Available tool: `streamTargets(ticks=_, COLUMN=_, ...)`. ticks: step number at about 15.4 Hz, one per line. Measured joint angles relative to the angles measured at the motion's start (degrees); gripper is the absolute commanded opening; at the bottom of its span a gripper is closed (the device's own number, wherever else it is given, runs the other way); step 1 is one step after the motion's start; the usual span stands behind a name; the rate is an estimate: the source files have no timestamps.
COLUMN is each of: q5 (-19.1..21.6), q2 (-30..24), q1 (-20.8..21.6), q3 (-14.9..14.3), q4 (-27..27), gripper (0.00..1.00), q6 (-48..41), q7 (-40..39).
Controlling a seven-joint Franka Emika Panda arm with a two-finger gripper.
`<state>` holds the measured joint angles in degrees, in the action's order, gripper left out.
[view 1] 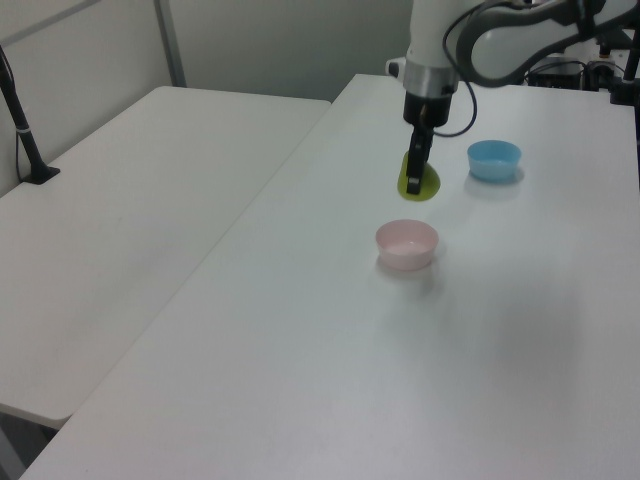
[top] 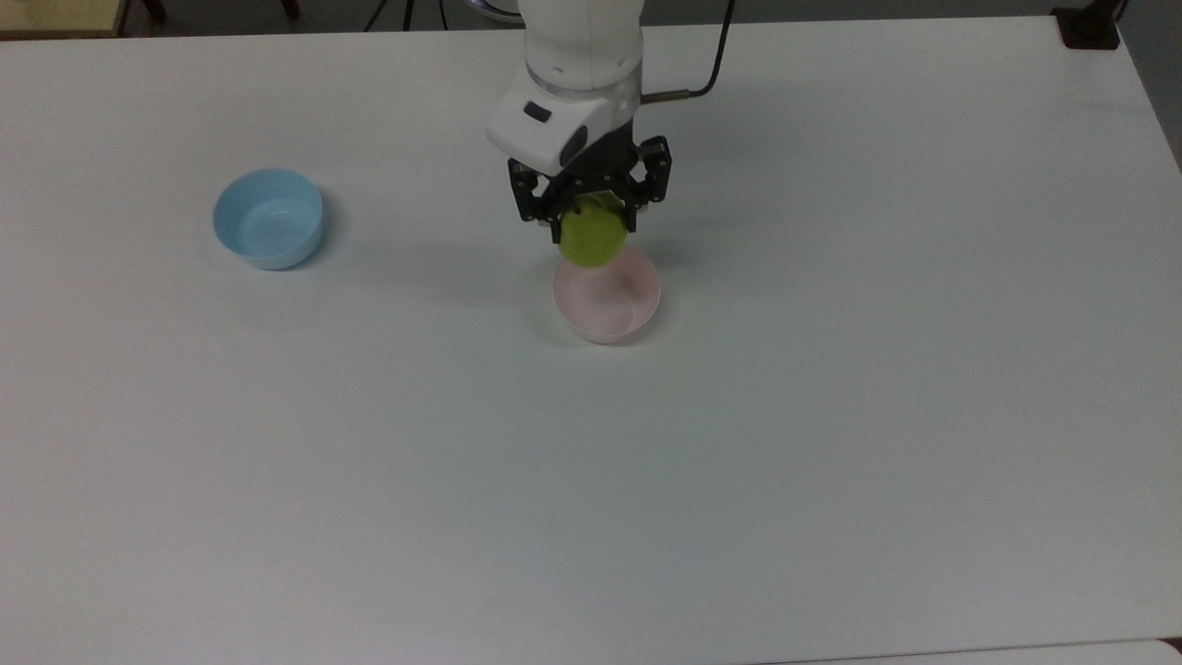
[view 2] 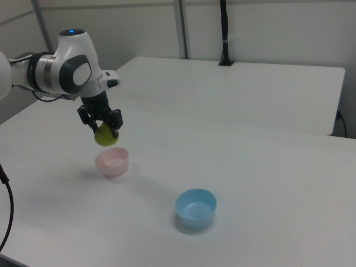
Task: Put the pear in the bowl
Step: 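Lower the pear into the pink bowl and open the gripper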
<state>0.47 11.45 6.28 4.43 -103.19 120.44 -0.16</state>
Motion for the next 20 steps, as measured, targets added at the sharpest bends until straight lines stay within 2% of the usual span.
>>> streamTargets(ticks=3, q5=-1.1, q2=2.8, q1=1.2, q3=0.0, q4=-0.1, gripper=0.17, q6=2.6, q7=0.7)
streamTargets(ticks=7, q5=-5.7, q2=6.7, q1=2.6, q3=0.1, q4=-0.4, gripper=0.17, q6=6.5, q7=4.1)
streamTargets(ticks=11, q5=-6.8, q2=9.2, q1=3.2, q3=0.1, q4=-0.5, gripper=0.17, q6=9.2, q7=4.7)
streamTargets(ticks=12, q5=-7.2, q2=9.5, q1=3.3, q3=0.1, q4=-0.5, gripper=0.24, q6=9.3, q7=4.7)
streamTargets(ticks=13, q5=-7.5, q2=9.7, q1=3.3, q3=0.1, q4=-0.5, gripper=0.51, q6=9.3, q7=4.8)
streamTargets(ticks=15, q5=-7.8, q2=10.3, q1=3.3, q3=0.1, q4=-0.5, gripper=0.93, q6=9.6, q7=5.1)
streamTargets(ticks=16, q5=-7.8, q2=10.4, q1=3.3, q3=0.0, q4=-0.5, gripper=1.00, q6=9.7, q7=5.7)
streamTargets(ticks=20, q5=-7.9, q2=10.3, q1=3.1, q3=0.0, q4=-0.4, gripper=1.00, q6=9.7, q7=7.7)
